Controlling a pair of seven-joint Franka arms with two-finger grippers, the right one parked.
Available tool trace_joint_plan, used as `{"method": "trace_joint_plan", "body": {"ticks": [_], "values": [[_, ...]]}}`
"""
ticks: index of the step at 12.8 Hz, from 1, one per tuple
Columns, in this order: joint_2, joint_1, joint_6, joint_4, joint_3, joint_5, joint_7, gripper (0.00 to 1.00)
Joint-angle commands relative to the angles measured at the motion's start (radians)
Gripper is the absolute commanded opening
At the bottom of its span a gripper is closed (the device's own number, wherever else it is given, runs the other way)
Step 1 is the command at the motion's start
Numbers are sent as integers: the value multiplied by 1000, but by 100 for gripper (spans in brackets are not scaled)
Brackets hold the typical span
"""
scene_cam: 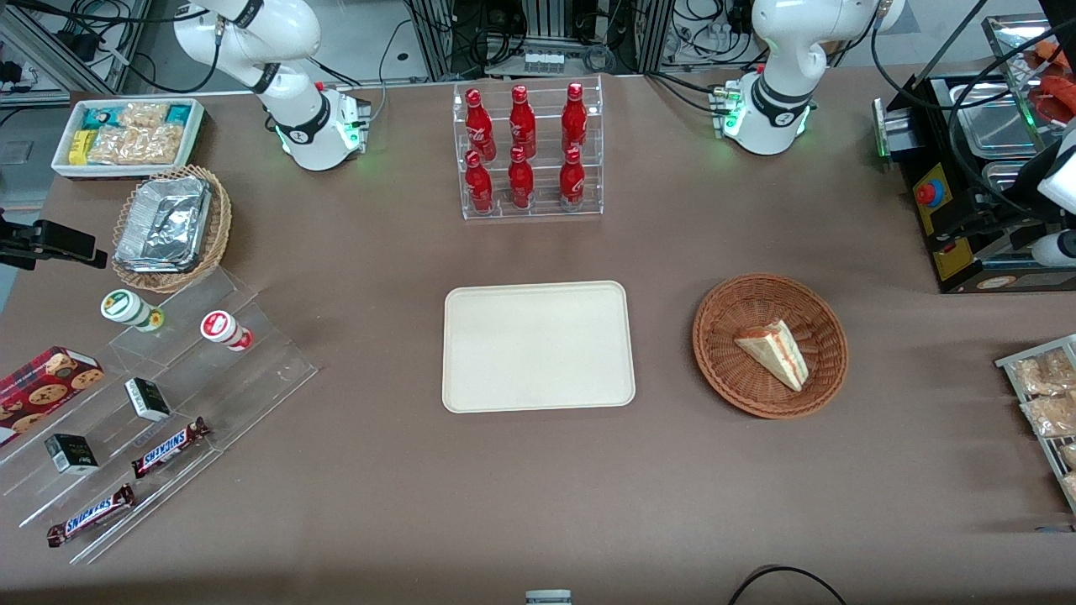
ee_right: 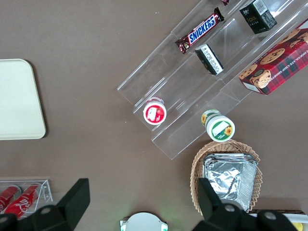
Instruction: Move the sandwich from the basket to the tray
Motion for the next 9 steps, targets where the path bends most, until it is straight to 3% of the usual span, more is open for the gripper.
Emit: {"method": "trace_joint_plan", "body": {"ticks": [1,4,9], "values": [[-10,5,-22,-2,-8,13,-7,100],[-12,11,-2,-46,-14,16,-8,100],[-26,5,179,-235,-55,52,-84,100]]}}
